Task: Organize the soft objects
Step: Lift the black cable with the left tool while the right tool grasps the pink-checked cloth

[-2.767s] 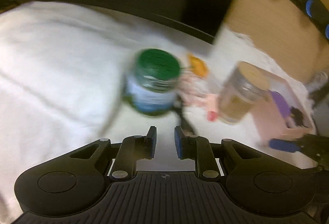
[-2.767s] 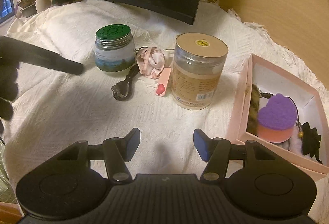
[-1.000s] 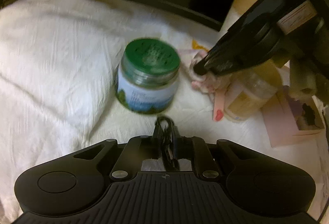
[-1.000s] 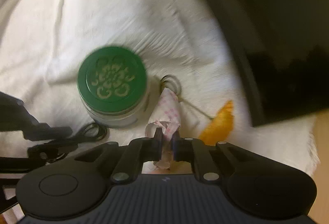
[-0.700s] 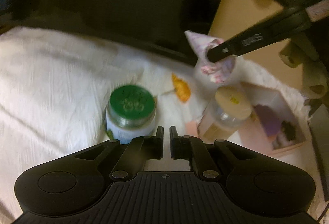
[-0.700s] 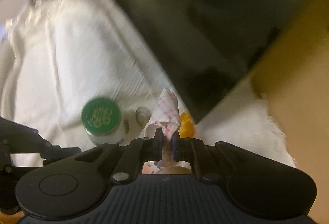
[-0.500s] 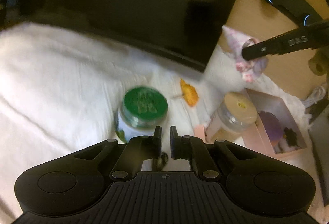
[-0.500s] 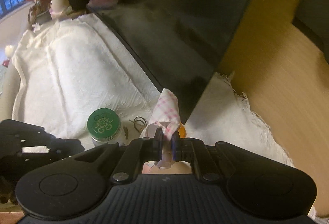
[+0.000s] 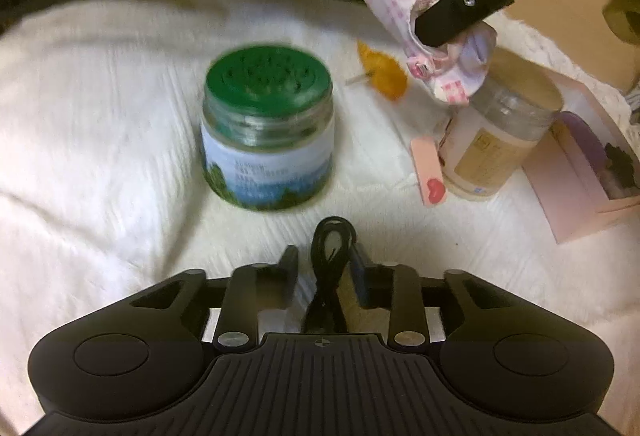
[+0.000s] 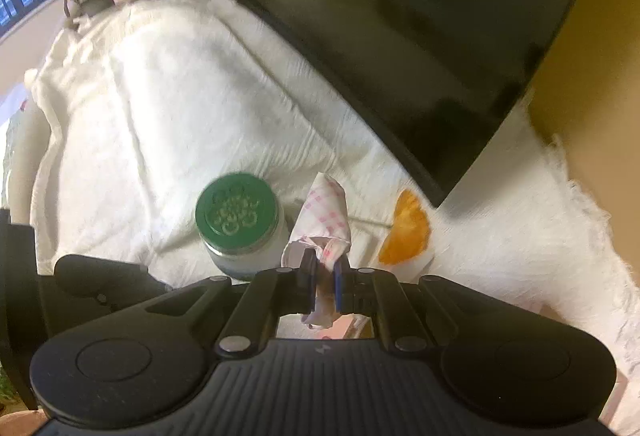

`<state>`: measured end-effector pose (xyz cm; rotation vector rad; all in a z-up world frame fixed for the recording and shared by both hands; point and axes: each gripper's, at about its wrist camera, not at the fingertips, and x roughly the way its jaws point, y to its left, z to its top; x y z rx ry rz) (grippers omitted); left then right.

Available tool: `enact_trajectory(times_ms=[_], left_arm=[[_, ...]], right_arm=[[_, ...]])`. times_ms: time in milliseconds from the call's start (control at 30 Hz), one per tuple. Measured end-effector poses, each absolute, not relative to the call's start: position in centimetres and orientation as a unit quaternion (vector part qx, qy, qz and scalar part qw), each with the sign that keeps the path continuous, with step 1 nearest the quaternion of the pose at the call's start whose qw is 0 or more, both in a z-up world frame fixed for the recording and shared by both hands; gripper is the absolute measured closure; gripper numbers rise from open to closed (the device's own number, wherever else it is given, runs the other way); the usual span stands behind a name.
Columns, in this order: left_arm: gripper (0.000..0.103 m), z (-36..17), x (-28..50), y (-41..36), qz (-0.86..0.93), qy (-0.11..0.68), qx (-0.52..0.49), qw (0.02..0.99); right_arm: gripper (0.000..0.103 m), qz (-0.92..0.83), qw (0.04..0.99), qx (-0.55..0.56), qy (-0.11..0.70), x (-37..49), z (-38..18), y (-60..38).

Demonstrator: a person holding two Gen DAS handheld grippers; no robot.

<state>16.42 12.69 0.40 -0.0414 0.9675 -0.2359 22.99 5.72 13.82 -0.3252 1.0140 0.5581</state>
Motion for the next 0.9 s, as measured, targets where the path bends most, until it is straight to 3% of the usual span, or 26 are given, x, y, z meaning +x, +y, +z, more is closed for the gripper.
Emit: enact_trajectory(times_ms=[300,367,500,900], left_arm=[[0.071,0.5,16.7,11.7,-0.105,0.469,0.01,0.877],[0.084,0.5,16.6,11.5,-0.093,0.465,0.022,0.88],[0.091,1.2,16.3,12.1,-0.096,0.461,-0.017,0.882],[0.092,11.7,15.2,8.8,-0.135,0.344,0.013,0.929]], right_arm=[[0.094,0.26,0.822,-0.153,0.483,23.2,12.7,5.2],[0.094,0.26,0.826,-0.149,0.478,23.0,13.2,5.0],[0.094,0.263,0.838,-0.138,0.457,22.5,14.9,4.2],[0.094,0.244,0.882,-0.1,0.39,19.1,20.6,-0.9]])
